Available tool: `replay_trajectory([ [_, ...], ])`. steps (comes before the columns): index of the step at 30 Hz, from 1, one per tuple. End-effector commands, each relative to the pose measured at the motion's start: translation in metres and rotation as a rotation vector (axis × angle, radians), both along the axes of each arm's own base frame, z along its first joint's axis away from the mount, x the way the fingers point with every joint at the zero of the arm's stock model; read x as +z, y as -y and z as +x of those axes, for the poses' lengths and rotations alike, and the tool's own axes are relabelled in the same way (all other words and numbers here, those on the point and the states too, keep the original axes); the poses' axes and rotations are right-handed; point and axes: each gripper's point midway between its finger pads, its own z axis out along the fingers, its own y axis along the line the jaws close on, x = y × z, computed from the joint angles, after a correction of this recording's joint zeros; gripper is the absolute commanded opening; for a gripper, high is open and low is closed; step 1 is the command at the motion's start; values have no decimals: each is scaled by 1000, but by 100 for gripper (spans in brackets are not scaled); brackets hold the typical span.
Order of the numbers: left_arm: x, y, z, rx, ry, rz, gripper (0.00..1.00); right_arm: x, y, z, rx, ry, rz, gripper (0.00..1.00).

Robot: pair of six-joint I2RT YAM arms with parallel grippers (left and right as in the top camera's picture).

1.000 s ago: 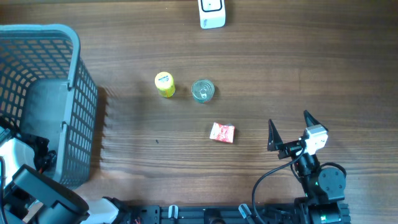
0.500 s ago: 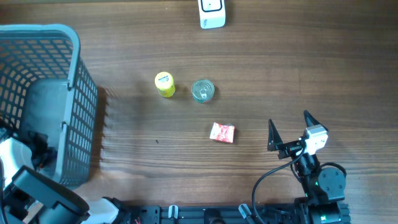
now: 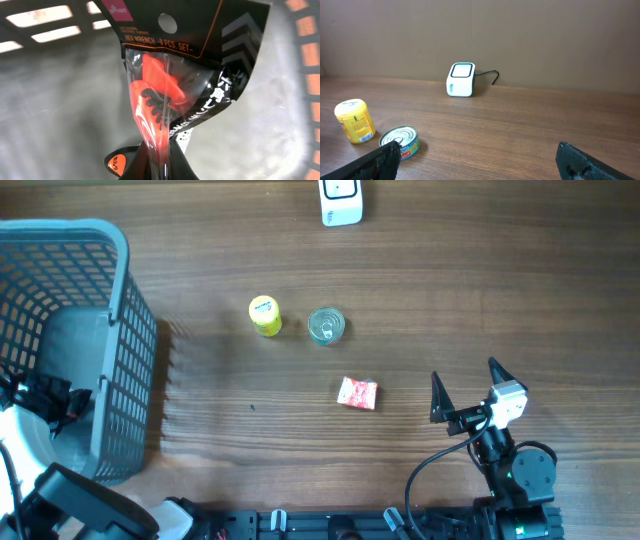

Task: Scan the item barcode

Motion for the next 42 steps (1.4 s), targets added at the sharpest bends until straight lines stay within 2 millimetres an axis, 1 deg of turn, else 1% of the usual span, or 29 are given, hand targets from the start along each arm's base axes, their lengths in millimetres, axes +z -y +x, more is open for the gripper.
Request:
replay_trajectory([
  [1,22,0,13,-31,76,20,4,1,1,0,-10,7,-5,100],
  [5,22,2,16,-42,76,19,4,1,1,0,-10,7,-5,100],
  [11,24,14,30,-94,84,27,4,1,1,0,-10,7,-5,100],
  [18,26,42,59,-204,100,38,4,1,1,0,-10,7,-5,100],
  [22,29,62,77,-277,115,48,4,1,1,0,-10,7,-5,100],
  [25,30,77,87,-325,121,50,4,1,1,0,-9,7,-5,100],
  [30,32,95,98,-382,131,55,4,1,1,0,-10,7,-5,100],
  [35,34,105,107,-416,147,62,4,1,1,0,-10,7,-6,99],
  [42,37,109,112,-396,177,36,4,1,1,0,-10,7,-6,100],
])
